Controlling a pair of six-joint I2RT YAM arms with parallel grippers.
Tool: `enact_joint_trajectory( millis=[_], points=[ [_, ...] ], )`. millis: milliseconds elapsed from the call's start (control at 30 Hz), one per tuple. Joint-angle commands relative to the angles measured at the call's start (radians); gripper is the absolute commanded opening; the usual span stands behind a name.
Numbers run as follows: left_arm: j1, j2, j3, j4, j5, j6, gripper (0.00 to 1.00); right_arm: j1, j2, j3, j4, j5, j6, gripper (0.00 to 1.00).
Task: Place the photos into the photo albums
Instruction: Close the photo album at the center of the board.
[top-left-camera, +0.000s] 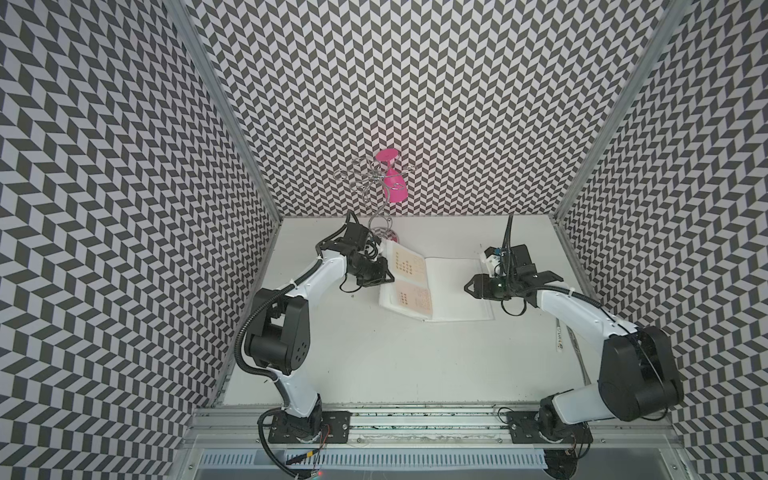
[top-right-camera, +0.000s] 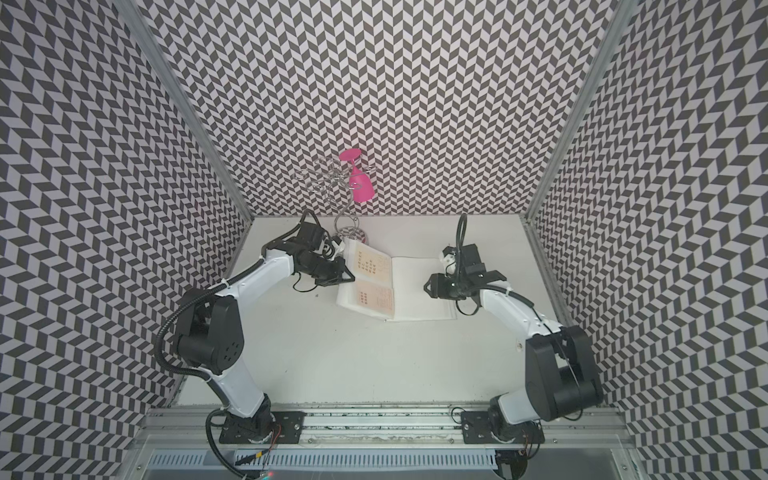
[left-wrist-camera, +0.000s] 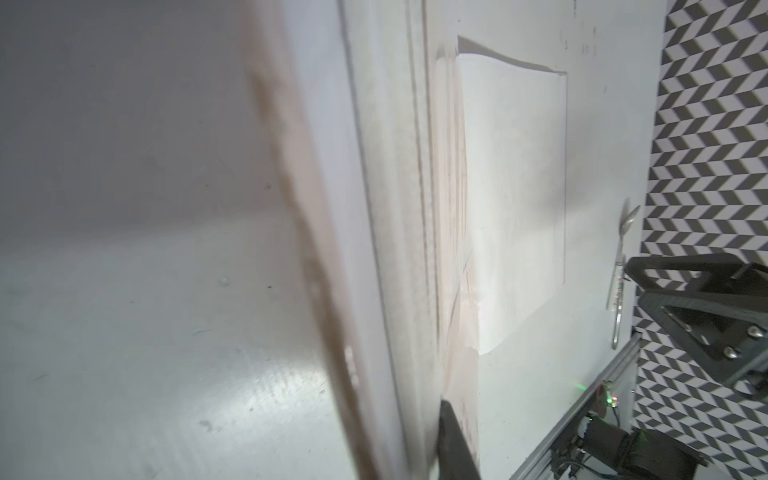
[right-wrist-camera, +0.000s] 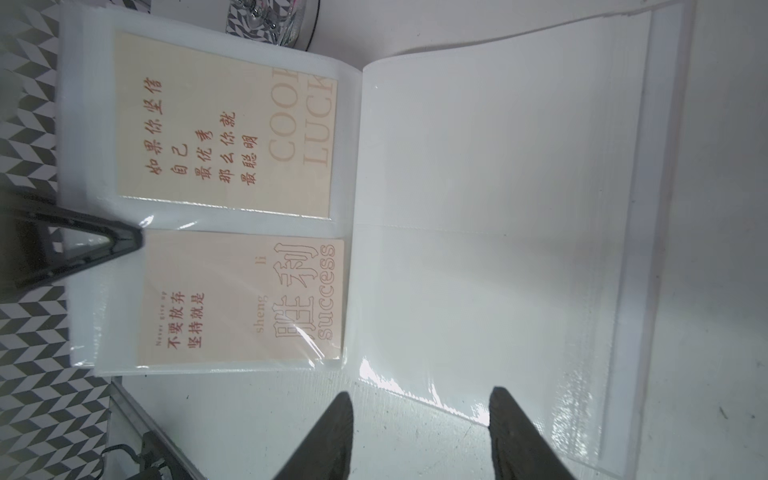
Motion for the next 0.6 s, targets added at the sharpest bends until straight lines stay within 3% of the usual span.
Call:
enact_joint_trajectory(
  millis=[0, 233, 567],
  points=[
    [0.009, -0.049, 0.106, -0.2, -0.233, 0.121, 0.0, 0.005, -0.054, -0.031, -0.033, -0.019, -0.03, 0.53],
    [-0.026, -0.072, 0.216, -0.296, -0.325, 0.084, 0.0, 0.005, -0.116, -0.089, -0.059, -0.049, -0.049, 0.53],
    [-0.32, 0.113, 0.439, -0.481, -0.634, -0.047, 0.06, 0.006, -0.159, -0.145, -0.095, -0.08, -0.108, 0.53]
  ],
)
